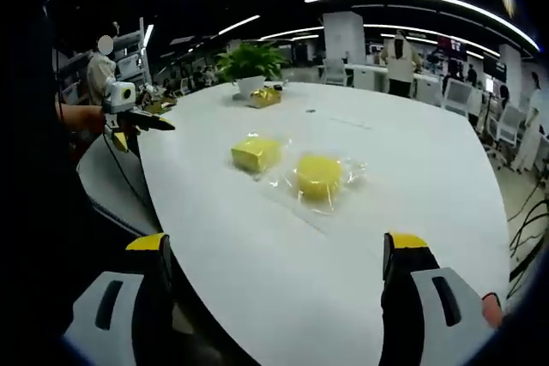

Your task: Compare the silicone blocks by pressing each to a similar depth, holding the contact briefly, and releasing to observe deformation and rebound differences across the visible hardness samples.

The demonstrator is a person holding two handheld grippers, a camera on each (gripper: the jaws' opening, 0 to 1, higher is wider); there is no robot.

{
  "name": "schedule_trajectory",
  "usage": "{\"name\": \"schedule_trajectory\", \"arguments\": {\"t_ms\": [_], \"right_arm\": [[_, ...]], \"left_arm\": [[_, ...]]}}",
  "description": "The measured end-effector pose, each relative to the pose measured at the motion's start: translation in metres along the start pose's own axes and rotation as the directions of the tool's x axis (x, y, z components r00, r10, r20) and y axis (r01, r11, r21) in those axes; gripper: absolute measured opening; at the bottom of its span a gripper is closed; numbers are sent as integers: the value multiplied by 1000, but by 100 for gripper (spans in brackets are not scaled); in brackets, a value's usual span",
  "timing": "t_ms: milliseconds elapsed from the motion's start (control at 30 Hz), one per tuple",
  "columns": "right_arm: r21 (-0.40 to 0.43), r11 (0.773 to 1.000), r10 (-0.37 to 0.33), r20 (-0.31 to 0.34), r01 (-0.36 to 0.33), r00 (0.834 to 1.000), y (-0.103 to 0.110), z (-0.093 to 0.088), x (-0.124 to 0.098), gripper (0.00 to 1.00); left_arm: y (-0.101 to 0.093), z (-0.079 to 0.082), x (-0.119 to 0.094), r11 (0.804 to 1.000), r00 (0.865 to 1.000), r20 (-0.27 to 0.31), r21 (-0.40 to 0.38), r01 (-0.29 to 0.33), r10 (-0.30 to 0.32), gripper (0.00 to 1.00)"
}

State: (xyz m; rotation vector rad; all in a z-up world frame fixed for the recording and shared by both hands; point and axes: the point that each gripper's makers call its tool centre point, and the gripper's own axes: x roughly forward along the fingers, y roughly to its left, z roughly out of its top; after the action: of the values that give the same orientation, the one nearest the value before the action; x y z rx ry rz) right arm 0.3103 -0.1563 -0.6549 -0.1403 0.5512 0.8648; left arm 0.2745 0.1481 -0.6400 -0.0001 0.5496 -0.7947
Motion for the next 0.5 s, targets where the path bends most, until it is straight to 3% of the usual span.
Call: {"name": "schedule_trajectory", "arguments": {"t_ms": [267,500], "right_arm": [[-5,1000,10,-7,-10,1000,4,-3,1,96],[28,999,-21,-10,22,1000,-5,-5,-5,96]], "left_arm": [[-4,-3,3,1000,999,-32,7,18,-18,99],[-1,-4,3,1000,999,-38,3,5,-5,99]]}}
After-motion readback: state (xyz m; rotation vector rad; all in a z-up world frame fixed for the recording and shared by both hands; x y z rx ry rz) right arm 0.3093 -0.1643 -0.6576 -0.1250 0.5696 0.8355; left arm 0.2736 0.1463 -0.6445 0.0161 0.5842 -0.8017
